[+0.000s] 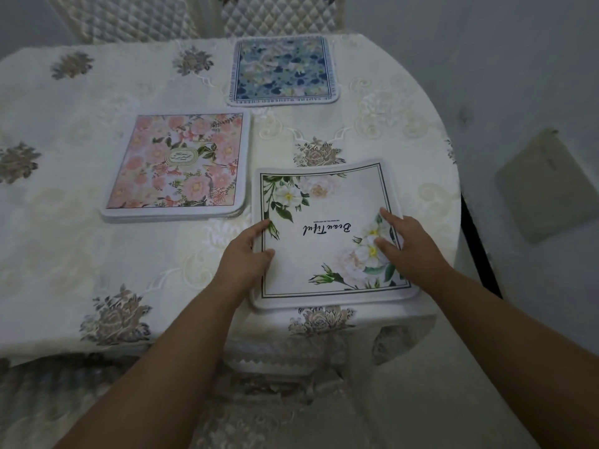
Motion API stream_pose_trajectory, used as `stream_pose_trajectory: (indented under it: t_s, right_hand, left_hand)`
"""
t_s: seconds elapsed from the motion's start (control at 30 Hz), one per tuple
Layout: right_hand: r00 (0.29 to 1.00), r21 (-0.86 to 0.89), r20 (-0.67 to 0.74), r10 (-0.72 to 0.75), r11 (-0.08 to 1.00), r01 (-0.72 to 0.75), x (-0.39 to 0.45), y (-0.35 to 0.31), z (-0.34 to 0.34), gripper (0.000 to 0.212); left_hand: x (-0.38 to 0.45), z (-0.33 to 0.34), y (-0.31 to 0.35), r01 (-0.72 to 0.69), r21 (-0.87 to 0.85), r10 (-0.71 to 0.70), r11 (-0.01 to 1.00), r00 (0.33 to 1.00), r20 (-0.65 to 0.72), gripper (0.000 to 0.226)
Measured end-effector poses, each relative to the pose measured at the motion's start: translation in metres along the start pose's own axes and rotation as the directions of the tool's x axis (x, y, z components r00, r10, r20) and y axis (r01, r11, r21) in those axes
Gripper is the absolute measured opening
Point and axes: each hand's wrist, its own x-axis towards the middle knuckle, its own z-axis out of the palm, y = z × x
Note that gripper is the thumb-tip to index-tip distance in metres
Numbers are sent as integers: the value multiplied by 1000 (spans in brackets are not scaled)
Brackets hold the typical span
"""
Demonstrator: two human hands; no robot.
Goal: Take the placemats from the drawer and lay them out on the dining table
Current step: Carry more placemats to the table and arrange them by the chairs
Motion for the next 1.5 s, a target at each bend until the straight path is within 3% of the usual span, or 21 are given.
stream_pose_trajectory:
  t_s: [0.1, 0.2, 0.3, 0.37, 0.57, 0.7, 0.8, 0.9, 1.33, 1.5]
  right_hand:
    - [1000, -42, -20, -4, 999, 3, -2, -2, 2, 59]
    - [999, -104, -33, 22, 994, -25, -3, -7, 7, 56]
    - [994, -162, -95, 56, 984, -71, -10, -12, 12, 55]
    - [988, -205, -133, 74, 974, -100, -14, -16, 16, 57]
    - [981, -208, -176, 86, 970, -123, -20, -12, 18, 57]
    - [970, -393, -229, 81, 904, -169, -23, -17, 19, 54]
    - [988, -490, -105, -112, 870, 46, -32, -26, 35, 60]
    - [981, -501, 53, -185, 845, 187, -45, -26, 59, 65]
    - [1000, -454, -16, -21, 891, 11, -50, 4, 34, 80]
    - [992, -392, -17, -123, 914, 107, 17, -46, 38, 75]
  left_hand:
    - [0, -1, -2, 11, 29, -11, 1000, 1000, 3, 57]
    - [4, 3, -3, -43, 263, 44, 964, 999, 5, 59]
    - [0, 15, -10, -87, 599, 140, 796, 989, -42, 62]
    - [-7, 26, -16, -94, 726, 218, 681, 973, -79, 60]
    - [-18, 41, -26, -106, 763, 223, 637, 973, -51, 59]
    - [-21, 48, -37, -216, 847, 342, 486, 939, 43, 66]
    - [-20, 59, -36, -352, 855, 386, 382, 901, 198, 69]
    - [-21, 65, -39, -373, 848, 391, 376, 894, 220, 70]
    - [-30, 39, -44, -220, 857, 284, 466, 955, 91, 80]
    - [24, 62, 4, -362, 780, 434, 511, 892, 129, 70]
